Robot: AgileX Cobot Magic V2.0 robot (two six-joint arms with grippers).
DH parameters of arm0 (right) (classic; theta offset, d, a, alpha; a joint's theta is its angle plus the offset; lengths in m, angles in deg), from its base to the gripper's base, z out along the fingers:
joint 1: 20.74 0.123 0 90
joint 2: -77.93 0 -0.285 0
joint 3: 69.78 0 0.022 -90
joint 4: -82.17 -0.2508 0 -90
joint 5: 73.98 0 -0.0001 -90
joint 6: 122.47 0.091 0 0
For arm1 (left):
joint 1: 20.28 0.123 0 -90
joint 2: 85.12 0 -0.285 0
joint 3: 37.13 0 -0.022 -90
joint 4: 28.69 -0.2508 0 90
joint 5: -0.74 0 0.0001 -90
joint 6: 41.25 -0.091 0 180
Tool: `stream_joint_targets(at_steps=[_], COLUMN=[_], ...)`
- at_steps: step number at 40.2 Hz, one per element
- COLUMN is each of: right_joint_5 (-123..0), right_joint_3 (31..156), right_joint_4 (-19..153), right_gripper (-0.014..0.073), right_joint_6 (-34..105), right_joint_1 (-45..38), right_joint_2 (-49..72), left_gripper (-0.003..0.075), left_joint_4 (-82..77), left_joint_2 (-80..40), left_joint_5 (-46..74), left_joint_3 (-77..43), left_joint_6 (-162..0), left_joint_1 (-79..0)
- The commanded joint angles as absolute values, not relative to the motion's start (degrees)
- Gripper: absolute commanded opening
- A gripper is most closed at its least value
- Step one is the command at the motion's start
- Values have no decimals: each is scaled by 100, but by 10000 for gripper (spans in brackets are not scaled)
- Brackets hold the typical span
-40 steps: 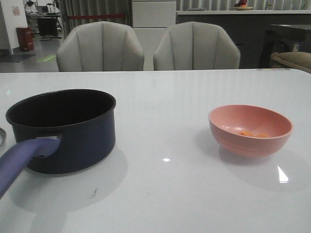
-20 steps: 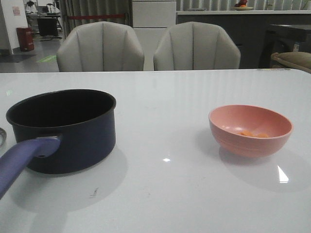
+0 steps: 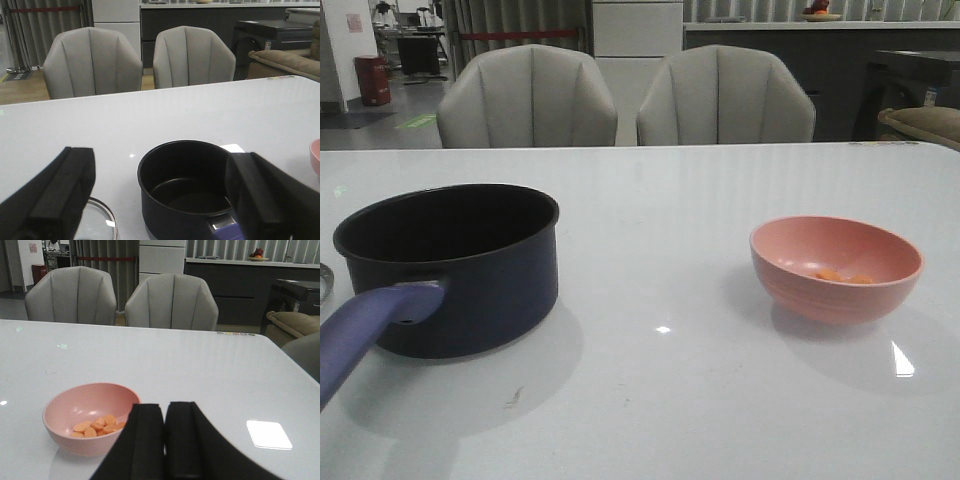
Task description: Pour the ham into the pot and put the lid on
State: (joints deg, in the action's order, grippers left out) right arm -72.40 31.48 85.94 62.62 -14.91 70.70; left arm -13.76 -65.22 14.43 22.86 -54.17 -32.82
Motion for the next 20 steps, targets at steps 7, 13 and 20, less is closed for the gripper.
stream_joint_targets(at_steps=[7, 13, 20], right_joint_5=[-8946, -7747, -6357], right_joint_3=[3374, 4265, 5253], right_joint_4=[8542, 8503, 8503], right_gripper=[149, 149, 149], right_joint_6=[6239, 6239, 6239], right_joint_1=[-1509, -1509, -1509], right_joint_2=[7171, 6684, 5644], left_gripper=[571, 571, 571], left_joint_4=[-1364, -1364, -1364], left_joint_2=[-6486, -6486, -6486], left_joint_5=[935, 892, 892], left_joint_3=[2147, 2147, 2147], left_joint_6=[-5406, -5406, -5406], left_joint_1=[-3325, -3325, -3325])
